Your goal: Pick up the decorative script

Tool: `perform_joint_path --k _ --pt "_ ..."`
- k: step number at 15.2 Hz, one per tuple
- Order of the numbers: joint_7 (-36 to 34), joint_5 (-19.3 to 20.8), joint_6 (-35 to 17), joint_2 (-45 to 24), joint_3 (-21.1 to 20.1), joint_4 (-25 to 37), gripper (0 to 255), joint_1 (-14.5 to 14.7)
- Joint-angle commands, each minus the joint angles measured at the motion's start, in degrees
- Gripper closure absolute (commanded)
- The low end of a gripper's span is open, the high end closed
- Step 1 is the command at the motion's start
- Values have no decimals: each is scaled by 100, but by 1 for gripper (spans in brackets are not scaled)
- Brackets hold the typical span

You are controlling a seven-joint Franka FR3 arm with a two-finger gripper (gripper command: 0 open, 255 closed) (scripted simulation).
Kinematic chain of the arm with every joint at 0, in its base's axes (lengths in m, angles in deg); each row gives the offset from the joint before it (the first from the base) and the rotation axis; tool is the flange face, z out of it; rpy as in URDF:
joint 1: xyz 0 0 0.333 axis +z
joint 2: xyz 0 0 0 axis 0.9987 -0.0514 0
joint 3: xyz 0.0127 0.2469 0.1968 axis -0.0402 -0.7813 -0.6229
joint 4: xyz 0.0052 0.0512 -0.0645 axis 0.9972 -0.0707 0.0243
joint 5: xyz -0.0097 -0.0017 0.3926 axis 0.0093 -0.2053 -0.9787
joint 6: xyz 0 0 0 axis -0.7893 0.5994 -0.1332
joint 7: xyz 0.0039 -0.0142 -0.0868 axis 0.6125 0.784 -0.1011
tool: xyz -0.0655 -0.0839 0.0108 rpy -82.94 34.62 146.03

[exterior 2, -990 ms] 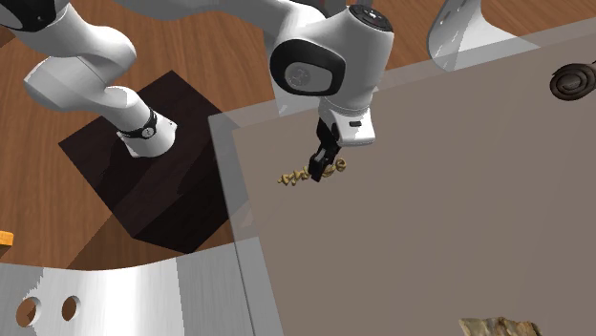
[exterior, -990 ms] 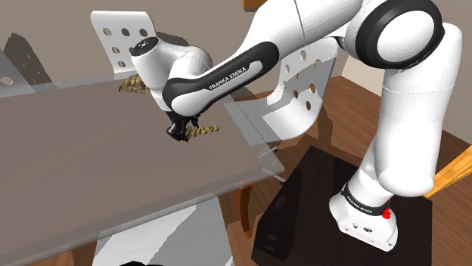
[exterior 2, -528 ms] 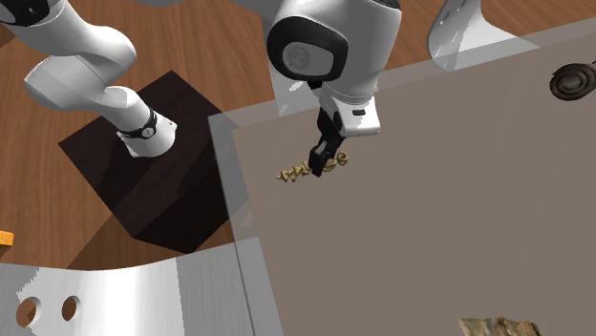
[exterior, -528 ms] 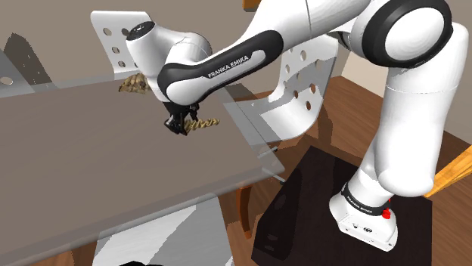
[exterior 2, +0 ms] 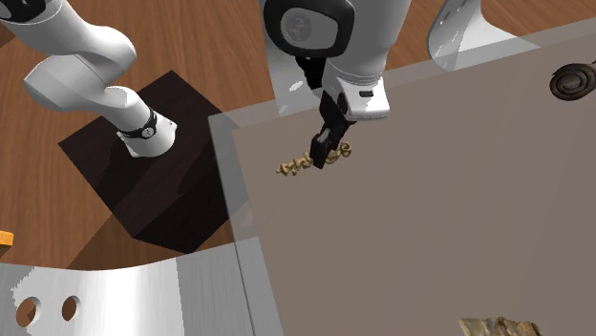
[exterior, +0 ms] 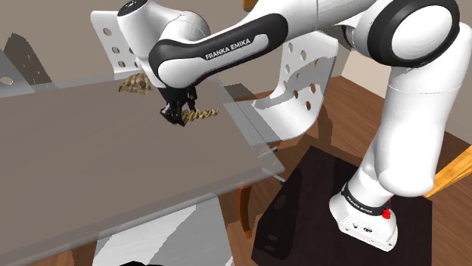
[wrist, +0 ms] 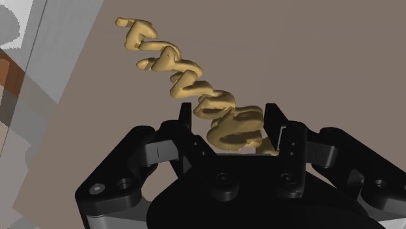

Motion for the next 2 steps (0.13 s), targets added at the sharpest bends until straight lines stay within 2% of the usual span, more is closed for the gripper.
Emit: perform_joint_path --k 1,2 --pt "20 -14 73 24 -5 51 255 3" --pt "20 -14 74 24 -5 52 255 3"
